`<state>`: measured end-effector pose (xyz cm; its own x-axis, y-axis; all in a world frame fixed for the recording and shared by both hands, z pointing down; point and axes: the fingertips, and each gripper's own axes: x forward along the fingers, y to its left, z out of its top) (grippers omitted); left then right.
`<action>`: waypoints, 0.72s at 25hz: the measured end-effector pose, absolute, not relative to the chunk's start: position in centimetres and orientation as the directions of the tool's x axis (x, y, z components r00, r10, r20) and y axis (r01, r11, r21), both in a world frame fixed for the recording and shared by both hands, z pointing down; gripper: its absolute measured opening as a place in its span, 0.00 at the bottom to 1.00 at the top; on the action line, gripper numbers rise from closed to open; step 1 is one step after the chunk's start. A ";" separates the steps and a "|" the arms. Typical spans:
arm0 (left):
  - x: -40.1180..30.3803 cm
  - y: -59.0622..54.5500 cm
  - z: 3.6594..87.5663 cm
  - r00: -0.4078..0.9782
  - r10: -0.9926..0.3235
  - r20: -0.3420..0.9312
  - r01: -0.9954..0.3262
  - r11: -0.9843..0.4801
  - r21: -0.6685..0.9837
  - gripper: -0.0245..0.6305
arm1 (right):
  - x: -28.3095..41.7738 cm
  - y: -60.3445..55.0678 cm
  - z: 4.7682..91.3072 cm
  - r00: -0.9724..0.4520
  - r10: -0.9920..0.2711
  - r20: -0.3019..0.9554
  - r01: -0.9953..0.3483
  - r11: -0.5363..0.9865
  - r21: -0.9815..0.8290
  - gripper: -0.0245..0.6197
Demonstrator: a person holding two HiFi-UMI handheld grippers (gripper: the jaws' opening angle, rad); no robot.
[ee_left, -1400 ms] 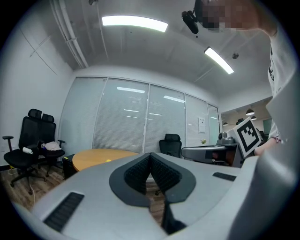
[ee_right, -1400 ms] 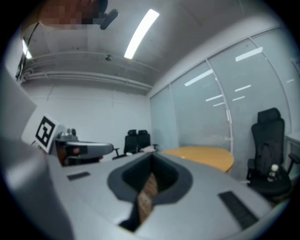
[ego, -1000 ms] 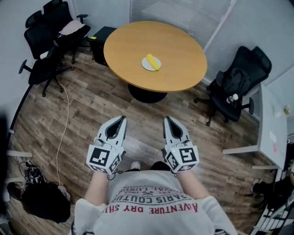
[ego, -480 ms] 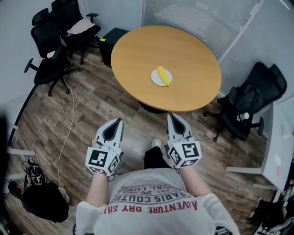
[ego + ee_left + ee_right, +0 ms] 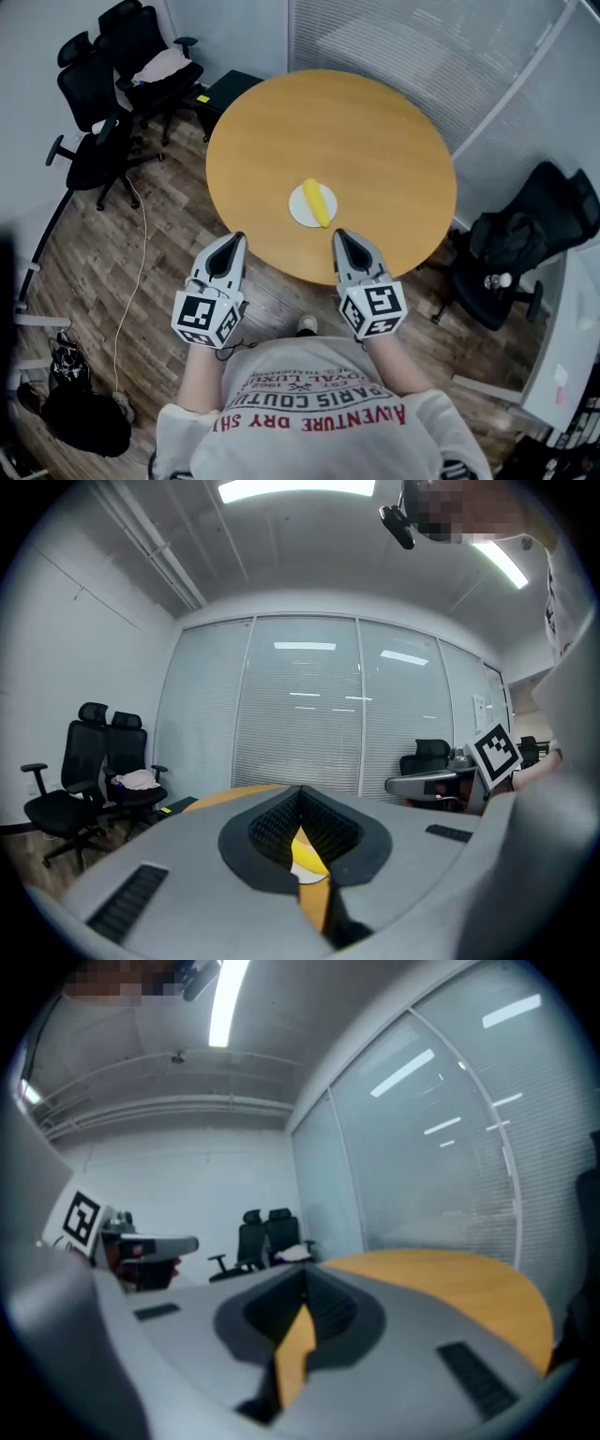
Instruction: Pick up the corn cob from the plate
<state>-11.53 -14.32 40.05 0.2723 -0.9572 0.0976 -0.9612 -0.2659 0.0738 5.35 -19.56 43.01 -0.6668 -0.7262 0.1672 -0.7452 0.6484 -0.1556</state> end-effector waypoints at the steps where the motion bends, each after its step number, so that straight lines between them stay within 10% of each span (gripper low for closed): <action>1: -11.1 -15.6 40.4 0.275 -0.956 0.102 -0.960 -0.267 0.084 0.09 | 5.7 -20.8 43.4 -0.670 -0.722 0.174 -0.743 0.649 -0.166 0.07; 18: -9.6 -30.4 44.6 0.497 -0.849 0.180 -0.867 -0.481 0.129 0.09 | 2.9 -32.6 49.5 -0.606 -0.724 0.328 -0.794 0.572 -0.204 0.07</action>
